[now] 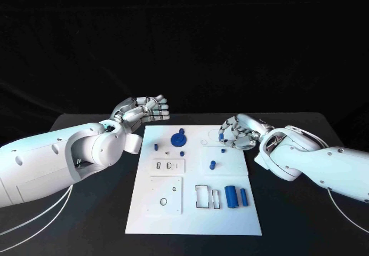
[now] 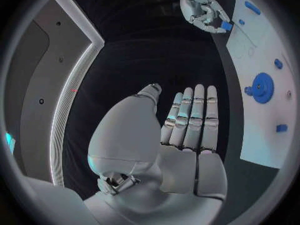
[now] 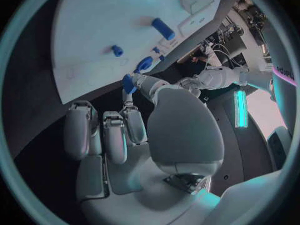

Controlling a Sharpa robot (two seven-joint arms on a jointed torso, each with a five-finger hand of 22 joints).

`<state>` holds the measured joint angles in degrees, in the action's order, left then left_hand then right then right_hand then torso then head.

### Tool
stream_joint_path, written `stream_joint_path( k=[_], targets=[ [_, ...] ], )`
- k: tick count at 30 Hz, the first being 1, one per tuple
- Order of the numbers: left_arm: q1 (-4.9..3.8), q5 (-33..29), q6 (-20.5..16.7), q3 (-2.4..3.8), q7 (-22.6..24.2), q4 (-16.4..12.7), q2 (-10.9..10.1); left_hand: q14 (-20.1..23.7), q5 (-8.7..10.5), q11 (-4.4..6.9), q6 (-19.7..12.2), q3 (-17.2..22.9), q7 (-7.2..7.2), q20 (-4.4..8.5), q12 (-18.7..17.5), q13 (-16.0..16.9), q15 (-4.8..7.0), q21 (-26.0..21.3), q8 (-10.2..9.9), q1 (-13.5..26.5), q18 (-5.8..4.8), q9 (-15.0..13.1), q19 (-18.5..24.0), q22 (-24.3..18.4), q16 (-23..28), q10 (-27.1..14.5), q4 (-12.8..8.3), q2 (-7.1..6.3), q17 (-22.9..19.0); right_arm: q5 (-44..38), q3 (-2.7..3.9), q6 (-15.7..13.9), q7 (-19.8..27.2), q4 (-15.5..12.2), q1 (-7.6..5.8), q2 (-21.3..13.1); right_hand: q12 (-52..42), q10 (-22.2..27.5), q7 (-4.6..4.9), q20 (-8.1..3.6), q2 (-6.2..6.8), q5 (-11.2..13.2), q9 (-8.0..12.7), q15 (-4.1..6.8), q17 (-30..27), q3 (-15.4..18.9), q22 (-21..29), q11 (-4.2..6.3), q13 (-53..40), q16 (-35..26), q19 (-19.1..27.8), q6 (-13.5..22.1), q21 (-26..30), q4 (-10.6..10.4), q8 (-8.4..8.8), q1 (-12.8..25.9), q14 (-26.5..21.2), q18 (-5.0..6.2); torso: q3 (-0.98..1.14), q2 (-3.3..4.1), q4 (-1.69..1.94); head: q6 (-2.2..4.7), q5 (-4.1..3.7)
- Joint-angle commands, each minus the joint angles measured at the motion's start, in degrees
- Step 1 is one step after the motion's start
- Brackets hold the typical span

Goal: Assemble the parts on the task board

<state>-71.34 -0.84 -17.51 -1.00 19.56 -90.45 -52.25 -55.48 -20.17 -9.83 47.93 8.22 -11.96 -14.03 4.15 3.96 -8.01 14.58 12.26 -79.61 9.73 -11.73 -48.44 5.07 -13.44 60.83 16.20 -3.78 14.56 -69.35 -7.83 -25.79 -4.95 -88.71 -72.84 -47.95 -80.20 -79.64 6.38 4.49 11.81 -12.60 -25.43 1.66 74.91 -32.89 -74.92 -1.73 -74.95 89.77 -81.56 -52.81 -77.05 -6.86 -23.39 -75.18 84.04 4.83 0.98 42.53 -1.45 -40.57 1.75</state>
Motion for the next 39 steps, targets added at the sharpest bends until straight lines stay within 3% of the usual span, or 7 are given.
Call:
stream_joint_path(
  k=[1,5,9,14,23,29,39],
  targets=[
    [0.03,0.1,0.8,0.00,0.5,0.5,0.2,0.4,0.06,-0.21,-0.2,-0.1,-0.33,-0.22,-0.3,0.1,-0.08,-0.3,-0.2,-0.1,0.55,0.1,0.3,-0.1,0.2,0.2,-0.3,0.59,0.1,-2.4,0.00,0.0,-5.4,-1.8,-0.41,1.0,-0.4,-0.1,-0.49,-0.35,-0.19,0.2,-0.4,0.50,15.1,-0.2,-1.9,0.23,-1.0,0.2,-0.1,-0.6,-0.4,-0.1,-0.39,0.3,6.0,-1.03,-0.34,-0.51,0.16,-0.15,0.06],
    [0.07,0.0,0.7,-0.04,0.6,1.8,0.6,0.4,0.06,-0.21,-0.2,-0.1,-0.33,-0.22,-0.3,0.1,-0.08,-0.3,-0.2,-0.1,0.55,0.1,0.3,-0.1,0.2,0.2,-0.3,0.59,0.1,-3.6,0.00,-0.1,-7.8,-2.8,-0.75,3.6,-0.4,-0.1,-0.51,-0.37,-0.27,0.2,-0.4,0.52,15.1,-0.3,-1.9,0.25,-1.0,0.2,-0.1,-0.6,-0.4,-0.2,-0.38,0.3,6.0,-1.05,-0.52,-0.95,0.37,-0.61,0.52],
    [0.14,0.0,0.7,-0.08,0.7,2.8,0.8,0.4,0.07,-0.21,-0.2,-0.1,-0.33,-0.22,-0.3,0.1,-0.08,-0.3,-0.2,-0.1,0.55,0.1,0.3,-0.1,0.2,0.2,-0.3,0.59,0.1,-4.2,-0.04,0.1,-9.4,-2.6,-0.82,6.7,-0.4,-0.1,-0.53,-0.38,-0.31,0.2,-0.4,0.53,15.1,-0.3,-1.9,0.27,-1.0,0.2,-0.1,-0.6,-0.4,-0.2,-0.39,0.3,6.0,-1.05,-0.63,-1.23,0.43,-0.82,0.93],
    [0.19,0.0,0.7,-0.12,0.8,3.8,1.2,0.5,0.07,-0.21,-0.2,-0.1,-0.32,-0.23,-0.3,0.1,-0.09,-0.3,-0.2,-0.1,0.55,0.0,0.3,-0.1,0.2,0.2,-0.3,0.58,0.1,-5.8,-0.21,0.6,-11.2,-1.7,-0.55,11.1,-0.4,-0.2,-0.54,-0.39,-0.33,0.2,-0.4,0.54,15.1,-0.3,-1.9,0.28,-1.0,0.2,-0.1,-0.6,-0.4,-0.1,-0.38,0.3,6.0,-1.04,-0.92,-1.48,0.63,-1.12,1.22],
    [0.21,0.0,0.7,-0.17,0.8,4.7,1.7,0.5,0.07,-0.21,-0.2,-0.1,-0.32,-0.23,-0.3,0.1,-0.09,-0.3,-0.2,-0.1,0.55,0.0,0.3,-0.1,0.2,0.2,-0.3,0.59,0.1,-9.3,-0.69,2.2,-14.0,0.5,1.76,17.1,-0.3,0.0,-0.54,-0.44,-0.35,0.0,-0.4,0.58,15.1,-0.3,-1.7,0.30,-0.8,0.2,0.0,-0.6,-0.2,-0.2,-0.30,0.5,6.0,-0.98,-1.10,-1.55,0.52,-1.59,1.94],
    [0.21,0.0,0.7,-0.18,0.8,4.7,1.8,0.5,0.07,-0.21,-0.2,-0.1,-0.32,-0.23,-0.3,0.1,-0.09,-0.3,-0.2,-0.1,0.55,0.0,0.3,-0.1,0.2,0.2,-0.3,0.59,0.1,-10.8,-0.88,3.2,-15.3,1.4,3.25,18.9,-0.2,0.1,-0.54,-0.44,-0.35,0.0,-0.4,0.59,15.1,-0.3,-1.6,0.30,-0.7,0.2,0.1,-0.6,-0.1,-0.2,-0.28,0.6,6.0,-0.95,-1.04,-1.46,0.65,-1.88,2.08],
    [0.20,0.0,0.9,-0.18,0.7,4.5,1.9,0.5,0.07,-0.21,-0.2,-0.1,-0.32,-0.23,-0.3,0.1,-0.09,-0.3,-0.2,-0.1,0.55,0.0,0.3,-0.1,0.2,0.2,-0.3,0.59,0.1,-13.1,-0.99,3.8,-16.0,1.9,5.10,20.3,-0.2,0.0,-0.54,-0.48,-0.24,-0.1,-0.4,0.61,15.1,-0.2,-1.7,0.30,-0.8,0.2,0.0,-0.5,-0.1,-0.3,-0.21,0.9,6.0,-0.97,-0.84,-1.41,0.57,-2.47,2.43]
  ],
)
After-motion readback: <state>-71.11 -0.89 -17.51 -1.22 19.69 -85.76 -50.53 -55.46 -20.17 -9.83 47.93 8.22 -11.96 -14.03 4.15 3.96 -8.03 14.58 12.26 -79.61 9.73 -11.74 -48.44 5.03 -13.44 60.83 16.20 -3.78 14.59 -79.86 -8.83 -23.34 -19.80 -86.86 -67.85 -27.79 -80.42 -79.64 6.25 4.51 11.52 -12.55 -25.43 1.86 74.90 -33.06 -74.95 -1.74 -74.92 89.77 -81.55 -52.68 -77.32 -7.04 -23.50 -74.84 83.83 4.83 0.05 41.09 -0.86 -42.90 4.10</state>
